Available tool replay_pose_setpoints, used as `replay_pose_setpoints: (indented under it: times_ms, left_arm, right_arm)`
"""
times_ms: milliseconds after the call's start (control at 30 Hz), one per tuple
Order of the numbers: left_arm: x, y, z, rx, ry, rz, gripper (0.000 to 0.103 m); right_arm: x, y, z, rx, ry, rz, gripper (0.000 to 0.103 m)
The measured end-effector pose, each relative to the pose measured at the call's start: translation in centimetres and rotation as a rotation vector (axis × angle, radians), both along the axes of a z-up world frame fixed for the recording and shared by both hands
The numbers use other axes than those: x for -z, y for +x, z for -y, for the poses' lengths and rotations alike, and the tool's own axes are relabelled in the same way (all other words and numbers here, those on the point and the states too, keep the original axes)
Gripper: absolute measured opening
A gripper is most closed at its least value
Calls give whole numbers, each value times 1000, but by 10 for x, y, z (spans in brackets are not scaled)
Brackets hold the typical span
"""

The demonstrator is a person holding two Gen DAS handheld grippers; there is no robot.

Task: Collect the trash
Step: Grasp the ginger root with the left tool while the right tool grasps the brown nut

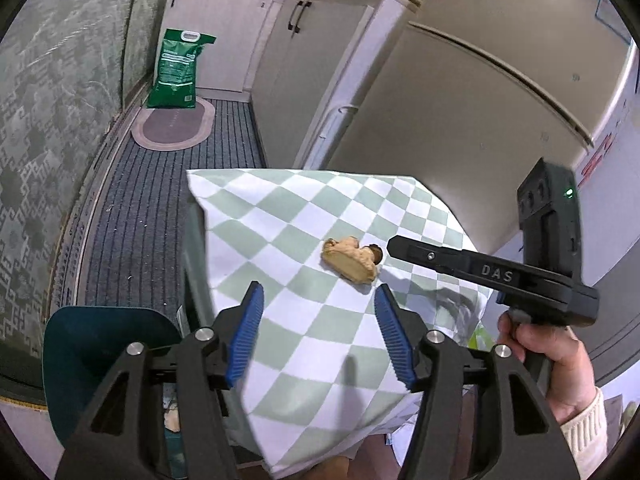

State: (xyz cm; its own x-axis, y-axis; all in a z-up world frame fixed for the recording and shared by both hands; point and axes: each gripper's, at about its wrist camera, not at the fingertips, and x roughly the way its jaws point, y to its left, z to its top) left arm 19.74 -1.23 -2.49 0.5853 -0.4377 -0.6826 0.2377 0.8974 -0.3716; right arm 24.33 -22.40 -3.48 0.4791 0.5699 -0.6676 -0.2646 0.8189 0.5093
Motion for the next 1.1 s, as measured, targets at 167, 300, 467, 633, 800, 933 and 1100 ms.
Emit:
replay_pose_setpoints:
  times_ms: [167,300,467,633,800,933,1100]
  left_arm:
    - [9,7,17,17,67,0,63]
    - [14,13,28,21,69,-11,63]
    - [16,14,37,32,85,-8,63]
    - [17,19,46,35,136,6,65]
    - [18,26,56,55,203,46,67]
    - [20,33,68,78,243,63,70]
    - [27,42,80,79,279,67,68]
  right_arm:
    - [1,0,2,-2,5,-5,1]
    - [3,0,0,-16,38,-6,2]
    - [14,6,0,-14,43,-22,6]
    - [19,8,3,-17,67,-21,18]
    - [17,10,9,0,103,-9,26]
    - [15,10,11,6,112,-9,26]
    - [10,8,14,10,118,1,26]
